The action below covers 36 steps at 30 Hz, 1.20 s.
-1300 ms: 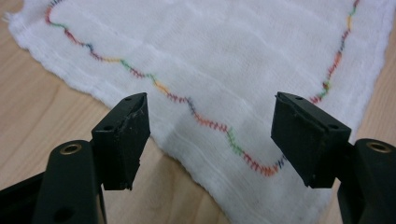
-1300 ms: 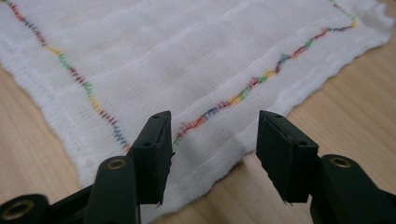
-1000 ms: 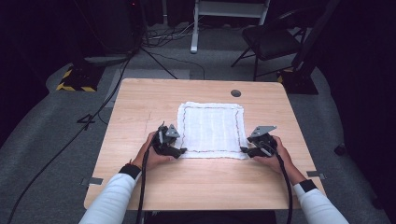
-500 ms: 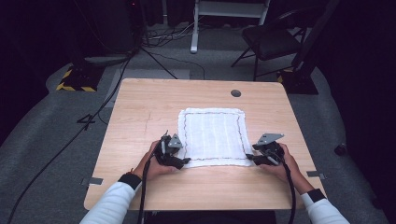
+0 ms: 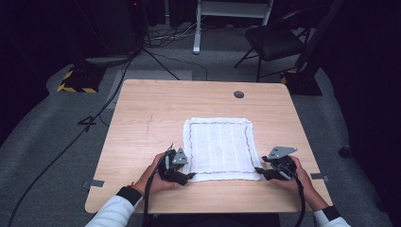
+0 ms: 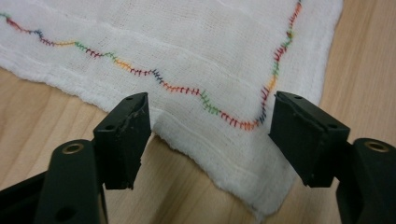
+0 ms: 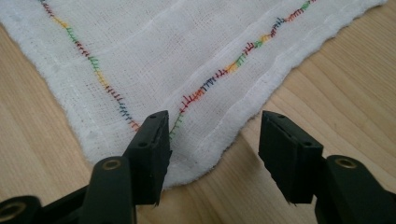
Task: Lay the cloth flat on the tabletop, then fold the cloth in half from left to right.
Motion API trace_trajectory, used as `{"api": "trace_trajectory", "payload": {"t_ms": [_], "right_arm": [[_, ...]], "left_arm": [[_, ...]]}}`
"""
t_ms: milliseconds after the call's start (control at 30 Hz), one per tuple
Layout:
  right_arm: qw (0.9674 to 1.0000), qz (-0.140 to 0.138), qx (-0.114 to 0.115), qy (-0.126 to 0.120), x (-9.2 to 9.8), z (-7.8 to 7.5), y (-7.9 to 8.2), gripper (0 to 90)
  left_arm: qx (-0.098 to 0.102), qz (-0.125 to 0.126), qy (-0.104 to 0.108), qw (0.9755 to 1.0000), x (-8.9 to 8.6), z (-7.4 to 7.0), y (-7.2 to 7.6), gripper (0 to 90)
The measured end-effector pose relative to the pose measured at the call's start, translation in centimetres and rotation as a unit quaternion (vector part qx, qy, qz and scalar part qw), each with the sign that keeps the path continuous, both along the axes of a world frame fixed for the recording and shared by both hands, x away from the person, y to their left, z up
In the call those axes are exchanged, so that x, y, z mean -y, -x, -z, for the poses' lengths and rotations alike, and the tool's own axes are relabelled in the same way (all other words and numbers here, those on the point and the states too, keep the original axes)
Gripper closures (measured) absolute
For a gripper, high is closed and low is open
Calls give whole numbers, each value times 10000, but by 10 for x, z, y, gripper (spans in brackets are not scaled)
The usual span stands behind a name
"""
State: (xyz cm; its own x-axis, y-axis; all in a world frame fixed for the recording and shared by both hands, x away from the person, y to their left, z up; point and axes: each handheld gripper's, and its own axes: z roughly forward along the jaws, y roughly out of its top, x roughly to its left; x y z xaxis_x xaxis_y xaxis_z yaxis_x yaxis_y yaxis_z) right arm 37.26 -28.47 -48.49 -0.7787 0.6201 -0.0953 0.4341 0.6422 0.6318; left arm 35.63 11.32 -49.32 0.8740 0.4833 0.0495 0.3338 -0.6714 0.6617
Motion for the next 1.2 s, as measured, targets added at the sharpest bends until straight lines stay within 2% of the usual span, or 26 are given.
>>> {"api": "trace_trajectory", "payload": {"t_ms": [100,167,233,300,433,600,733,833,867,933,1033,1200], "right_arm": [[10000,53,-9,61,-1,0,-2,376],[9999,38,21,145,-2,-1,-2,368],[9998,34,48,172,-3,-1,-2,365],[9998,46,62,195,-3,-2,-2,360],[9995,13,173,245,-5,-4,-1,367],[9994,-23,336,44,-10,-9,1,376],[9991,-95,414,35,-14,-10,2,383],[9991,-109,416,64,-15,-9,2,388],[9985,-58,505,177,-16,-9,2,399],[9982,-46,555,215,-17,-9,2,400],[9979,-104,643,55,-23,-13,1,412],[9978,-156,626,-132,-28,-16,-1,423]], "left_arm": [[-5,-56,29,10000,-5,-2,-1,244],[-30,-200,249,9995,-11,-8,-4,241],[26,-269,331,9991,-15,-12,-7,240],[105,-321,295,9990,-17,-14,-10,235],[29,-399,330,9987,-22,-14,-17,220],[56,-459,311,9984,-26,-15,-20,218],[62,-473,265,9985,-27,-15,-21,217],[68,-491,253,9985,-27,-16,-21,216],[76,-505,245,9984,-27,-15,-21,216],[82,-523,232,9983,-28,-15,-22,216],[94,-608,223,9979,-31,-15,-24,216],[195,-756,321,9964,-36,-21,-35,217]]}}
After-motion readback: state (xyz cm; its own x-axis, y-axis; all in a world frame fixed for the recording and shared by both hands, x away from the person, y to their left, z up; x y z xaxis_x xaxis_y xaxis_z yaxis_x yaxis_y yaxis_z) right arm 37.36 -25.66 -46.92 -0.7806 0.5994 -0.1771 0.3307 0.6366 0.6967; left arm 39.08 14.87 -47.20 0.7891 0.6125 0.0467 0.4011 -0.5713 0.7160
